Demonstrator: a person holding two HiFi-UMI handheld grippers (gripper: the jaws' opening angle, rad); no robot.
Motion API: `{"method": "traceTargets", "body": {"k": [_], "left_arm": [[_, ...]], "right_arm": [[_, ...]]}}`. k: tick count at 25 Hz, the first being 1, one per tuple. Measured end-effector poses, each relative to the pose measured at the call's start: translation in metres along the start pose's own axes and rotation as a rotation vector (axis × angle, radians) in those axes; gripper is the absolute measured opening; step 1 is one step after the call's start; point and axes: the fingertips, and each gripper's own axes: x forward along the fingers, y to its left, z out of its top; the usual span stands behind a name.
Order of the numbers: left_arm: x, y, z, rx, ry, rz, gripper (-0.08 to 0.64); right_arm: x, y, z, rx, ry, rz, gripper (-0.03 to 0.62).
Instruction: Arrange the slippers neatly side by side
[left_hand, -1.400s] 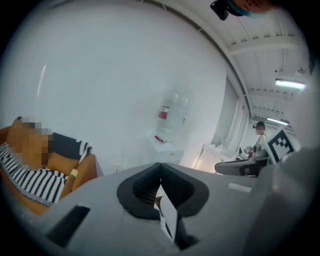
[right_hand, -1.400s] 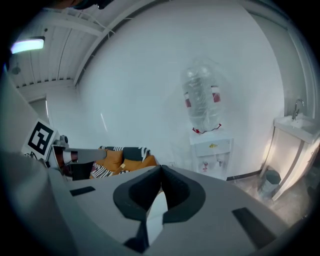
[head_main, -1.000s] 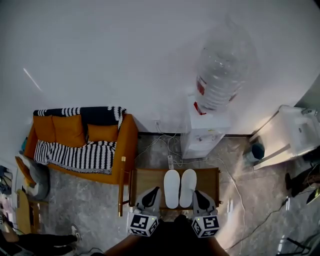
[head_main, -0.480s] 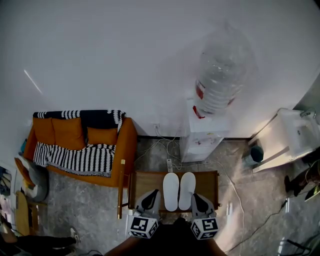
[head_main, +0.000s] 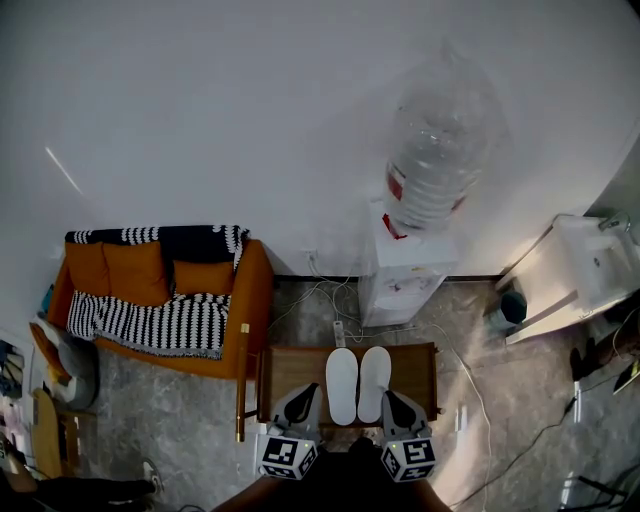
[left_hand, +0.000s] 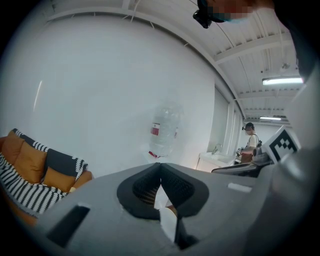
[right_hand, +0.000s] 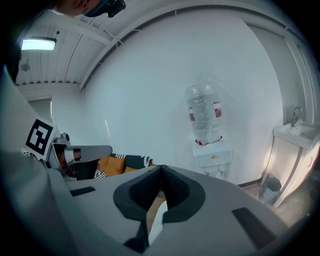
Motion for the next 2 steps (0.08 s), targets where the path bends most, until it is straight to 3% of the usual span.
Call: {"method": "traceTargets", "body": {"k": [2], "left_arm": [[-0.0018,-0.0009,-0.0005,-0.002,0.002,-0.001,0.017]], "right_arm": [[-0.0022,0.0012,-0.0012,0.001,0.003,0.000,0.011]]}}
